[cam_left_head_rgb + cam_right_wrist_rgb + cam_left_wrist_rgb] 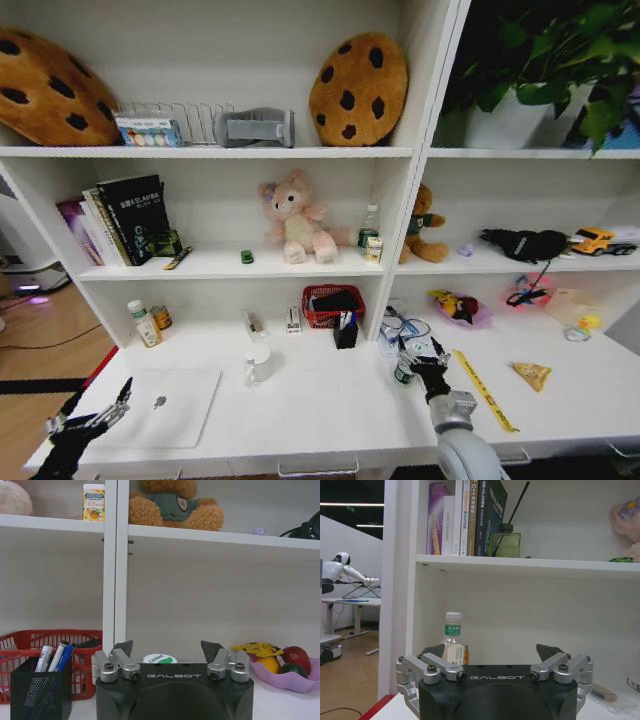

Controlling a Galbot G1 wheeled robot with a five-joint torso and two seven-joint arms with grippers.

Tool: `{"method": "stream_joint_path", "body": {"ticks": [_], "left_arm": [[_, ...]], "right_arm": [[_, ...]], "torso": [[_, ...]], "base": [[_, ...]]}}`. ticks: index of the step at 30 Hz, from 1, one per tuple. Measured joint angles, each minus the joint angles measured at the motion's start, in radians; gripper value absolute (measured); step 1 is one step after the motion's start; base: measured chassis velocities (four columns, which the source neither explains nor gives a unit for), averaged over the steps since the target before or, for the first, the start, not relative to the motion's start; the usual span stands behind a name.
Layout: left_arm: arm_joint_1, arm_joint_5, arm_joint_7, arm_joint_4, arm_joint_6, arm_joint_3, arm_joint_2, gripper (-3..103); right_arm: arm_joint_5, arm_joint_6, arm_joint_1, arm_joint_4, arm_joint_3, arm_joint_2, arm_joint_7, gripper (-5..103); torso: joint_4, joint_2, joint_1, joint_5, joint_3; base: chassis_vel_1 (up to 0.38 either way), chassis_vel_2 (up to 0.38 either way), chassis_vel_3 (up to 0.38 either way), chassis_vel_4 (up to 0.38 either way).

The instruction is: Organize the objects on the table.

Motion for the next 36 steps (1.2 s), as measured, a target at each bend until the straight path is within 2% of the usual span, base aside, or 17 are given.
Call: {"method": "stream_joint_path", "body": {"ticks": [1, 4, 6, 8, 9, 13, 21, 24, 26, 29, 32, 34, 35, 36], "left_arm": [[0.000, 0.000, 0.000, 0.000, 0.000, 0.000, 0.000, 100], [0.000, 0.000, 0.000, 0.000, 0.000, 0.000, 0.000, 100], [0.000, 0.000, 0.000, 0.000, 0.000, 0.000, 0.000, 100], [0.000, 0.000, 0.000, 0.000, 0.000, 0.000, 0.000, 100], [0.000, 0.000, 0.000, 0.000, 0.000, 0.000, 0.000, 100], [0.000, 0.000, 0.000, 0.000, 0.000, 0.000, 0.000, 100], [0.000, 0.000, 0.000, 0.000, 0.000, 0.000, 0.000, 100], [0.000, 0.000, 0.000, 0.000, 0.000, 0.000, 0.000, 100], [0.000, 0.000, 0.000, 0.000, 0.000, 0.000, 0.000, 100], [0.000, 0.000, 0.000, 0.000, 0.000, 0.000, 0.000, 100], [0.000, 0.000, 0.000, 0.000, 0.000, 0.000, 0.000, 100], [0.000, 0.000, 0.000, 0.000, 0.000, 0.000, 0.000, 100], [0.000, 0.000, 0.000, 0.000, 0.000, 0.000, 0.000, 100], [0.000, 0.000, 0.000, 0.000, 0.000, 0.000, 0.000, 100]], "right_arm": [[0.000, 0.000, 0.000, 0.000, 0.000, 0.000, 0.000, 79], [0.000, -0.001, -0.002, -0.005, -0.002, -0.002, 0.001, 62], [0.001, -0.002, -0.003, -0.006, -0.004, -0.001, 0.001, 62], [0.000, -0.004, -0.005, -0.006, -0.006, 0.001, 0.002, 51], [0.000, -0.004, -0.005, -0.006, -0.006, 0.001, 0.002, 51], [0.000, -0.011, -0.020, 0.017, -0.007, 0.006, 0.009, 30], [0.019, -0.021, -0.061, 0.084, 0.024, -0.012, 0.022, 29], [0.047, -0.058, -0.166, 0.255, 0.058, -0.039, 0.058, 29], [0.047, -0.066, -0.199, 0.290, 0.069, -0.039, 0.065, 29], [0.042, -0.103, -0.345, 0.447, 0.118, -0.008, 0.099, 29], [0.023, -0.117, -0.432, 0.526, 0.126, 0.024, 0.121, 29], [-0.079, -0.119, -0.551, 0.549, 0.099, 0.087, 0.154, 29], [-0.079, -0.119, -0.551, 0.549, 0.099, 0.087, 0.154, 29], [-0.136, -0.105, -0.594, 0.550, 0.077, 0.115, 0.163, 29]], "torso": [[0.0000, 0.000, 0.000, 0.0000, 0.000], [0.0000, 0.000, 0.000, 0.0000, 0.000], [0.0000, 0.000, 0.000, -0.0001, 0.000], [0.0000, 0.000, 0.000, -0.0001, 0.000], [0.0000, 0.000, 0.000, -0.0001, 0.000], [0.0000, 0.000, 0.000, -0.0001, 0.000], [0.0000, 0.000, 0.000, 0.0001, 0.000], [0.0002, 0.000, 0.000, -0.0001, 0.000], [0.0002, 0.000, 0.000, -0.0003, 0.000], [-0.0002, 0.000, 0.000, -0.0003, 0.000], [-0.0001, 0.000, 0.000, -0.0006, 0.000], [-0.0002, 0.000, 0.000, 0.0000, 0.000], [-0.0002, 0.000, 0.000, 0.0000, 0.000], [-0.0003, 0.000, 0.000, -0.0001, 0.000]], "base": [[0.000, 0.000, 0.000, 0.000], [0.000, 0.000, 0.000, 0.000], [0.000, 0.000, 0.000, 0.000], [0.000, 0.000, 0.000, 0.000], [0.000, 0.000, 0.000, 0.000], [0.000, 0.000, 0.000, 0.000], [0.000, 0.000, 0.000, 0.000], [0.000, 0.000, 0.000, 0.000], [0.000, 0.000, 0.000, 0.000], [0.000, 0.000, 0.000, 0.000], [0.000, 0.000, 0.000, 0.000], [0.000, 0.000, 0.000, 0.000], [0.000, 0.000, 0.000, 0.000], [0.000, 0.000, 0.000, 0.000]]}}
